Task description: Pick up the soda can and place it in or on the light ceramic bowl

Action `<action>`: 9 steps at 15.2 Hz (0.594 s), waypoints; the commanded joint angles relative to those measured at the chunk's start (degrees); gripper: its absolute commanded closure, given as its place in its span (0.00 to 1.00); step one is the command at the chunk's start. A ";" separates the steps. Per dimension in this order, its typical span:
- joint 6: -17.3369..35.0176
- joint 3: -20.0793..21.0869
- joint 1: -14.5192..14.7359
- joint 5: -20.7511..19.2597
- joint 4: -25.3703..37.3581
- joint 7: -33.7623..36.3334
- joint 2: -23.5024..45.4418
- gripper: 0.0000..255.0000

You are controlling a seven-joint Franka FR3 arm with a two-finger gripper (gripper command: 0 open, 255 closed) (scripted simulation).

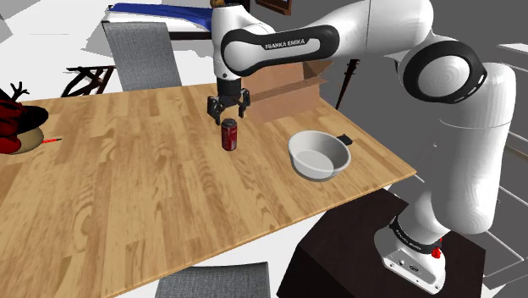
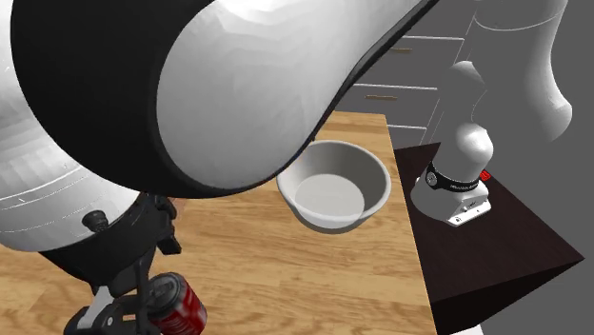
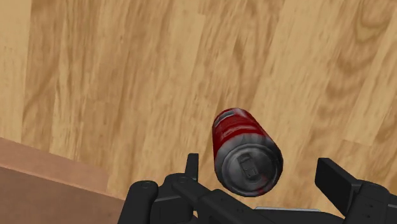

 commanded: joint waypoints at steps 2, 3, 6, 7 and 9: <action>1.67 -0.17 0.00 -0.21 -1.01 0.31 0.97 0.00; 2.37 -0.19 -0.02 -0.25 -1.59 0.34 1.09 0.00; 4.85 -0.27 -0.08 -0.43 -3.54 0.48 1.65 0.00; 4.85 -0.26 -0.08 -0.44 -3.54 0.48 1.65 0.00; 4.85 -0.24 -0.09 -0.44 -3.54 0.48 1.65 0.00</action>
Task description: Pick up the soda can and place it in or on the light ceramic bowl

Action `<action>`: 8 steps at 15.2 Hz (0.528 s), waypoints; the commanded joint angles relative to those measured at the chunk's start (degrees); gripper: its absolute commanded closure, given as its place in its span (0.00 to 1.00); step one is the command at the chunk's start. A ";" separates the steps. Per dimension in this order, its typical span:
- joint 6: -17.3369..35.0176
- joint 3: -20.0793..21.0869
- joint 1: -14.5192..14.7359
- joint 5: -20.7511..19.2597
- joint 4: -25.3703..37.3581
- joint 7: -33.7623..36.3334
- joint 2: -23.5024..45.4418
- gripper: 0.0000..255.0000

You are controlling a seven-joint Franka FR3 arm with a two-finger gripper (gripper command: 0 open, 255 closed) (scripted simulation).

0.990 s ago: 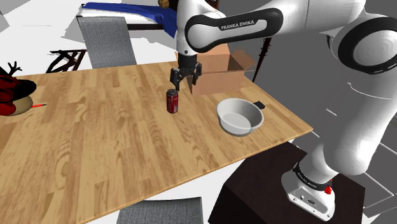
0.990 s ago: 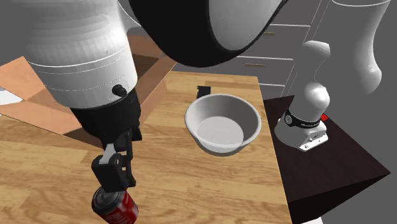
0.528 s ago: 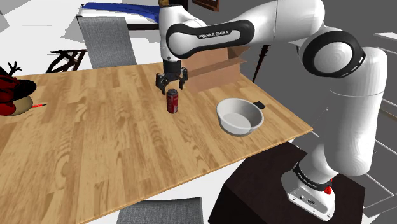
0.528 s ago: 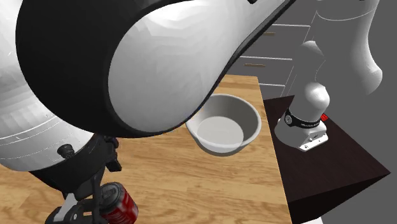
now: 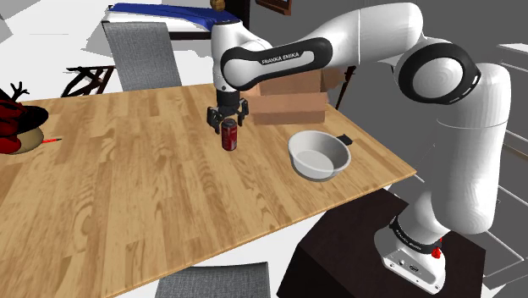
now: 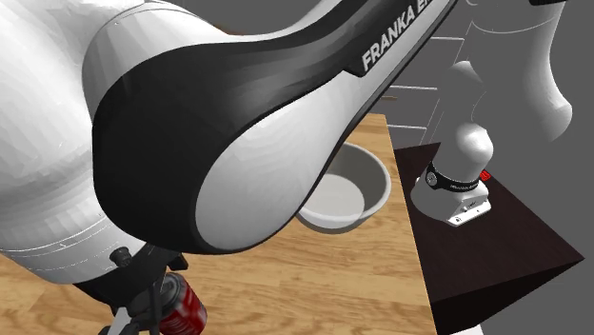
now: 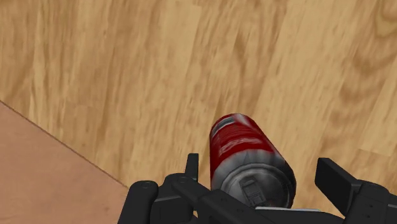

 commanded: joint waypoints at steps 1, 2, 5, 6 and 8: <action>0.09 -0.21 -0.18 -0.10 -0.22 0.00 0.25 0.00; 0.09 -0.20 -0.18 -0.10 -0.22 0.01 0.25 0.00; 0.09 -0.18 -0.20 -0.11 -0.22 0.01 0.25 0.00; 0.08 -0.16 -0.15 -0.12 -0.22 0.08 0.23 1.00; 0.20 -0.16 -0.16 -0.11 -0.39 0.09 0.18 1.00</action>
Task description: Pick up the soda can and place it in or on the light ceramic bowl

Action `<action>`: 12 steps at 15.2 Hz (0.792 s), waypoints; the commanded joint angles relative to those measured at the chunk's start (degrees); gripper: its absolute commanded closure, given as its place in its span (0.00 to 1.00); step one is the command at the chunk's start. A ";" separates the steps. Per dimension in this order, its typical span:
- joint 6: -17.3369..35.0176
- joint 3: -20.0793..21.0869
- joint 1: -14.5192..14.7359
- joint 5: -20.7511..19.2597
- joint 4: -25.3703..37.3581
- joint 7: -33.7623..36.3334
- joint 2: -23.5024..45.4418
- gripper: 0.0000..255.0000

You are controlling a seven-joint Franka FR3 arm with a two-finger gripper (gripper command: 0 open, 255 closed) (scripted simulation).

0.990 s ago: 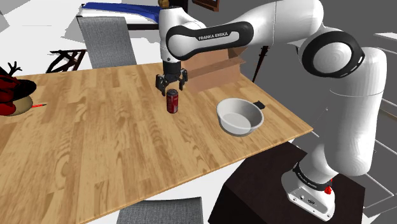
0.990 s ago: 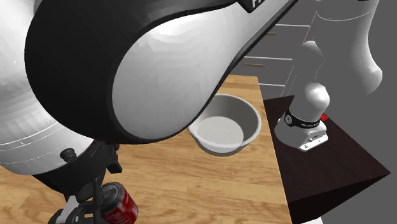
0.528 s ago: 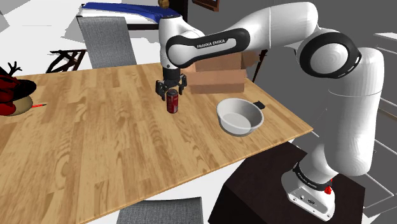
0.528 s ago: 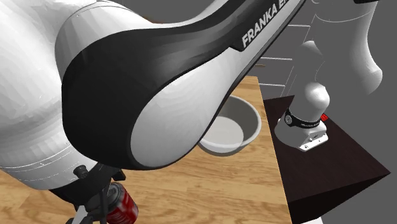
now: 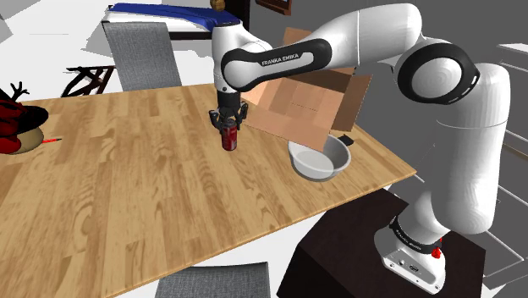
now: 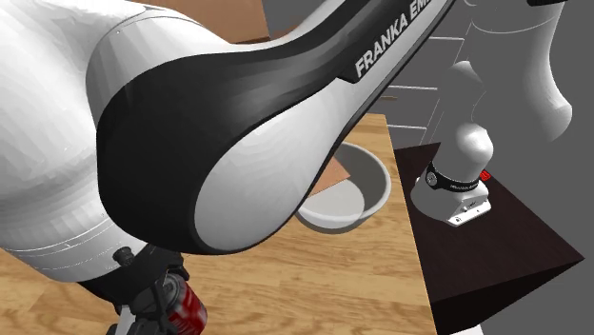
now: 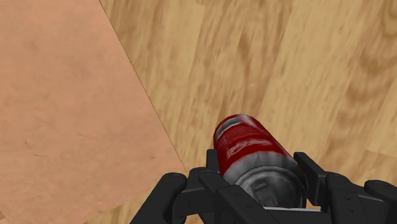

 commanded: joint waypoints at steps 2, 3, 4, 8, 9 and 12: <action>0.00 -0.01 0.00 0.00 -0.01 0.00 0.04 1.00; -0.01 0.00 0.01 0.00 0.00 0.01 0.04 1.00; -0.02 0.00 0.01 0.00 0.02 0.02 0.04 1.00; -0.76 0.00 -0.03 0.05 0.62 -0.10 -0.10 1.00; -1.45 0.03 -0.02 0.11 1.14 -0.14 -0.27 1.00; -3.55 0.10 0.02 0.24 2.86 -0.25 -0.67 1.00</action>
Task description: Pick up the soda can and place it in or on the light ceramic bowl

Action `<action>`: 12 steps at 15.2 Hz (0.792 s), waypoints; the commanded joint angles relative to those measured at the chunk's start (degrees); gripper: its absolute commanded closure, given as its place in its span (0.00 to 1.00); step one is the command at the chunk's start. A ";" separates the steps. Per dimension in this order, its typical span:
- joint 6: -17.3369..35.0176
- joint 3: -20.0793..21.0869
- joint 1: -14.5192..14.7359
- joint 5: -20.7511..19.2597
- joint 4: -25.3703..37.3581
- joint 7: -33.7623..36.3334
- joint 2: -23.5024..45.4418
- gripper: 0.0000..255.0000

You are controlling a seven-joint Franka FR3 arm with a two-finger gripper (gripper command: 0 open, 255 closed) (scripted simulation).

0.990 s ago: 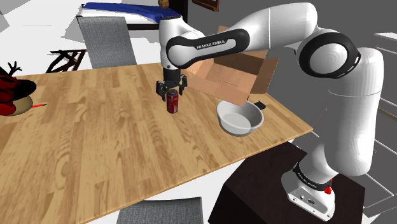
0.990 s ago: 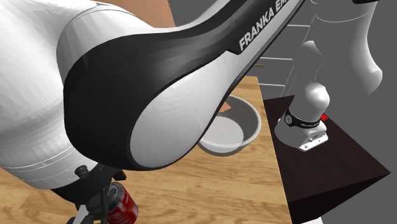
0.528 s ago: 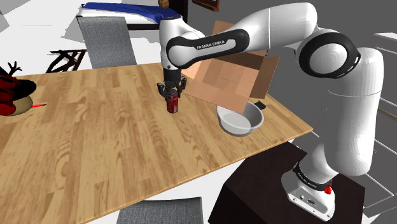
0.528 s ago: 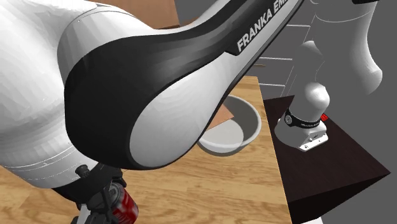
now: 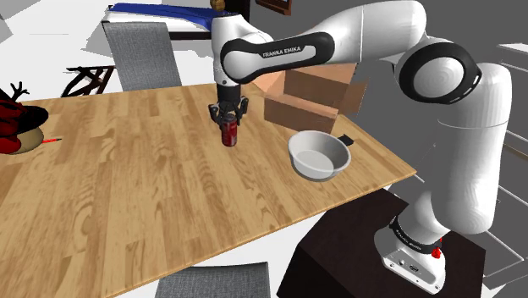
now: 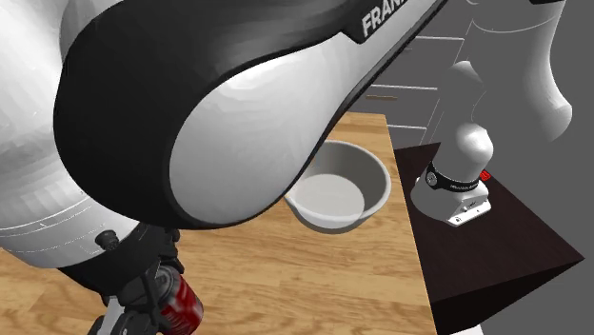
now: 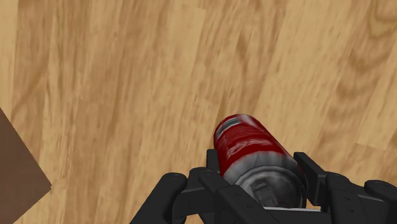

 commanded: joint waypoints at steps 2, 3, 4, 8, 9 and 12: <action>-2.13 0.08 0.07 0.12 1.70 -0.08 -0.45 1.00; -2.85 0.10 0.09 0.16 2.34 -0.11 -0.54 1.00; -3.59 0.12 0.12 0.18 3.01 -0.14 -0.61 1.00; -6.59 0.18 0.26 0.26 5.89 -0.25 -0.75 1.00; -7.37 0.19 0.30 0.27 6.67 -0.27 -0.74 1.00; -9.74 0.23 0.45 0.27 9.16 -0.33 -0.62 1.00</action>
